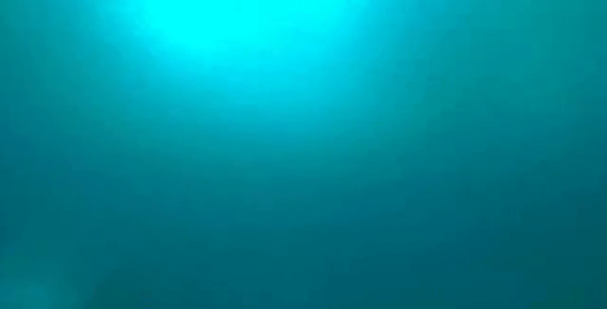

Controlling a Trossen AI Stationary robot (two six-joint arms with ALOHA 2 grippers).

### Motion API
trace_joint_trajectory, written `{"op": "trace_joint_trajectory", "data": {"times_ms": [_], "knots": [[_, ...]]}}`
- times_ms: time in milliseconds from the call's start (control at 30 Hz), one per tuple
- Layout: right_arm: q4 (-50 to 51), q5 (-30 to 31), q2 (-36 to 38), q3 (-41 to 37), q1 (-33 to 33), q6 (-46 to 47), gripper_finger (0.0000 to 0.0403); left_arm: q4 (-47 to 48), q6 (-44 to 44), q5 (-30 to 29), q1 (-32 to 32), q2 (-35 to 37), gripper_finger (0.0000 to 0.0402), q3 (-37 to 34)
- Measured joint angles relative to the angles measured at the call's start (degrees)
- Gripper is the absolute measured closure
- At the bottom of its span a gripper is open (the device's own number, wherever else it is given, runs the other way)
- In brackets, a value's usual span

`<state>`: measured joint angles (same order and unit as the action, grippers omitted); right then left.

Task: Sort silverware by color (type)
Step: Put the black spoon into the red bin

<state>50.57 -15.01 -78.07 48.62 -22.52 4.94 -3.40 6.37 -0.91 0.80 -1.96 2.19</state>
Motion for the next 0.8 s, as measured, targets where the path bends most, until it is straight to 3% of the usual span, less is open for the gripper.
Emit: {"op": "trace_joint_trajectory", "data": {"times_ms": [167,333,500,800], "knots": [[-7.5,0.4,4.3,-6.9,4.7,9.0,0.0243,0.0,0.0,0.0,0.0,0.0,0.0402,0.0],[-9.6,9.7,5.1,-10.4,9.1,14.8,0.0243,0.0,0.0,0.0,0.0,0.0,0.0402,0.0],[-10.3,13.2,4.6,-11.4,11.0,15.1,0.0243,0.0,0.0,0.0,0.0,0.0,0.0402,0.0],[-11.1,13.6,4.1,-12.0,11.2,14.0,0.0243,0.0,0.0,0.0,0.0,0.0,0.0402,0.0]]}}
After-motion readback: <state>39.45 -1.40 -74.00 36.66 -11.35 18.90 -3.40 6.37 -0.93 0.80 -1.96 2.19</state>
